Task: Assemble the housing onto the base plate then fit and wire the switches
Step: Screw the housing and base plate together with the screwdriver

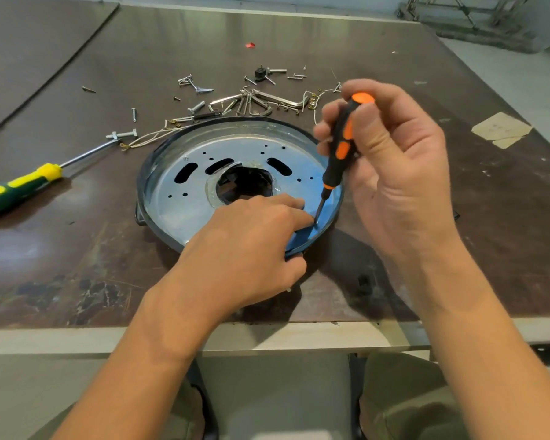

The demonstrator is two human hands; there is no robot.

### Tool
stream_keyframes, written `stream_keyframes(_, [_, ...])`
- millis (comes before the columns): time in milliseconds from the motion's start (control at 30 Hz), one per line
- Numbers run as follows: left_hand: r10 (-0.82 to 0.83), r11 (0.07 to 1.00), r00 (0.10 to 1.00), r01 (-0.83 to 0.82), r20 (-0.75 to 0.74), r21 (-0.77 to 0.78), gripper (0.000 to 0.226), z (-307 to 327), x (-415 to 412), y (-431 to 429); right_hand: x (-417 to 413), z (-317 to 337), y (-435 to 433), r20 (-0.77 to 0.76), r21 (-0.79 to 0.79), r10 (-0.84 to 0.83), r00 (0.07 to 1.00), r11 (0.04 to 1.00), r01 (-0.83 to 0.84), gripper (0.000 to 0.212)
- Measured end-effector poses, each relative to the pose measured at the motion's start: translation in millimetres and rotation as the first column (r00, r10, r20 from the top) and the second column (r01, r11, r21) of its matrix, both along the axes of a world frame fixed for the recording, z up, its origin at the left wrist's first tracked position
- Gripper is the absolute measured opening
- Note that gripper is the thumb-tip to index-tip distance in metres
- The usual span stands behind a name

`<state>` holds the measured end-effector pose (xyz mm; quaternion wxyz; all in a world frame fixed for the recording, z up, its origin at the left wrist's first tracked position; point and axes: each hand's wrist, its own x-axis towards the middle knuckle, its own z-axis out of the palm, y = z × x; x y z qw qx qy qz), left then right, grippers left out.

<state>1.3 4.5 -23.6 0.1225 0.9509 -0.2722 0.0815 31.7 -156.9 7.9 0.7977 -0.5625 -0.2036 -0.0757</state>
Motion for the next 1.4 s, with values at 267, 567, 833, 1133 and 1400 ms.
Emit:
stream_keyframes(267, [0.003,1.0,1.0,-0.003,0.001,0.008,0.048,-1,0,0,3,-1,-3,-0.058,0.075,0.019,0.998,0.997,-0.014,0.022])
stream_keyframes(567, [0.01,1.0,1.0,-0.009,-0.012,0.026,0.046,0,-1,0,4,3,-2,0.019,-0.038,-0.046,0.999,0.998,0.047,0.014])
stream_keyframes(833, [0.013,0.999,1.0,-0.012,-0.014,0.031,0.046,1,-1,1,5,5,2,0.001,-0.079,0.04,0.999,0.996,-0.04,0.016])
stream_keyframes(1133, [0.035,0.999,0.999,-0.034,-0.033,0.029,0.044,2,-2,1,5,5,3,-0.04,-0.027,0.076,0.996,0.997,-0.077,0.026])
stream_keyframes(1400, [0.064,0.998,0.998,-0.064,-0.025,0.001,0.056,2,-4,1,5,7,10,0.048,-0.142,0.002,0.999,0.99,0.005,0.019])
